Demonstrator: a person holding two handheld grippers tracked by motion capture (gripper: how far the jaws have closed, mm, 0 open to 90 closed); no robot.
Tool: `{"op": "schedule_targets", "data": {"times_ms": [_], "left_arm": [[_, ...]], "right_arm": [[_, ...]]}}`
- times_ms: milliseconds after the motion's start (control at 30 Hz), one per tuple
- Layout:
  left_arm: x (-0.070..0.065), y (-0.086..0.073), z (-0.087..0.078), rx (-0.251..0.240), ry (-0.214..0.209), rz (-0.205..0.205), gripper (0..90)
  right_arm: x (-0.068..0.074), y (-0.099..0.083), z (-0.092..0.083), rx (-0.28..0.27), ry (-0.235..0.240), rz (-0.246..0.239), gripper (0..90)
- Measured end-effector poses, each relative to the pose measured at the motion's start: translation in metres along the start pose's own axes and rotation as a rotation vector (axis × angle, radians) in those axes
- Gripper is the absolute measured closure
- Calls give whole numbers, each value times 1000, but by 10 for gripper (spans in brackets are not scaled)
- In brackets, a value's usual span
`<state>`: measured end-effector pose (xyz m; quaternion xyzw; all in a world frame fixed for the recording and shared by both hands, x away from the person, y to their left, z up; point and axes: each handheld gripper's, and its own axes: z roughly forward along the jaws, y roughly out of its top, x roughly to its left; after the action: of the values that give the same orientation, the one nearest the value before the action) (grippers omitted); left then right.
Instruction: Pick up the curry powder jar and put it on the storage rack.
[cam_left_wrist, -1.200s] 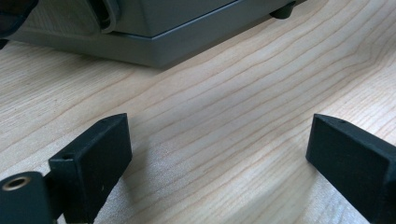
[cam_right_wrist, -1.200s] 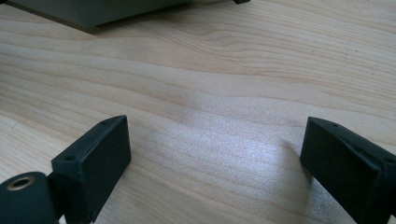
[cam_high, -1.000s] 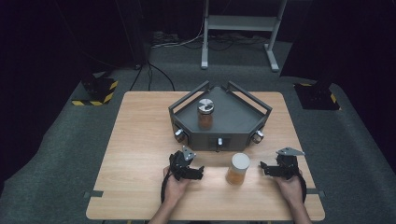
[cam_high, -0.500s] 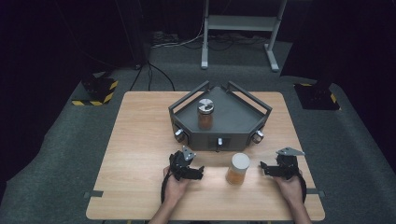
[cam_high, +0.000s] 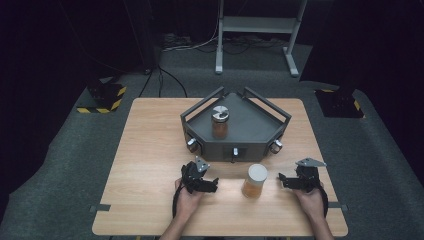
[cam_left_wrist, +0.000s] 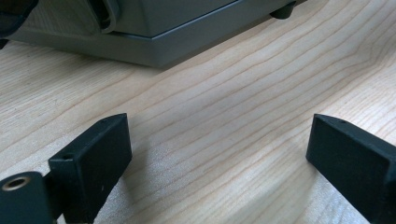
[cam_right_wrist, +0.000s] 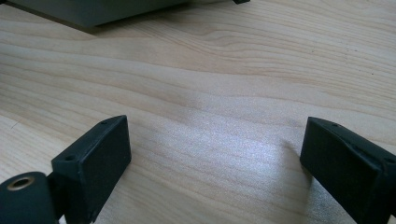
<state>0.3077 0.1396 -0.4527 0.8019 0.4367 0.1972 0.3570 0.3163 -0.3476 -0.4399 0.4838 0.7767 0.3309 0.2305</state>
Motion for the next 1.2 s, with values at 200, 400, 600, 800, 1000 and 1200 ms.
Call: {"op": "schedule_targets", "data": {"times_ms": [200, 400, 600, 800, 1000, 1200], "left_arm": [[0, 0, 0, 0, 0, 0, 67], [0, 0, 0, -1, 1, 0, 67], [0, 0, 0, 0, 0, 1, 67], [0, 0, 0, 0, 0, -1, 67], [0, 0, 0, 0, 0, 1, 67], [0, 0, 0, 0, 0, 0, 67]], "right_arm": [[1, 0, 0, 1, -8, 3, 77], [1, 0, 0, 1, -9, 4, 77], [1, 0, 0, 1, -8, 4, 77], [1, 0, 0, 2, -8, 4, 75], [-1, 0, 0, 3, 3, -6, 72], [-2, 2, -2, 16, 17, -11, 57]]}}
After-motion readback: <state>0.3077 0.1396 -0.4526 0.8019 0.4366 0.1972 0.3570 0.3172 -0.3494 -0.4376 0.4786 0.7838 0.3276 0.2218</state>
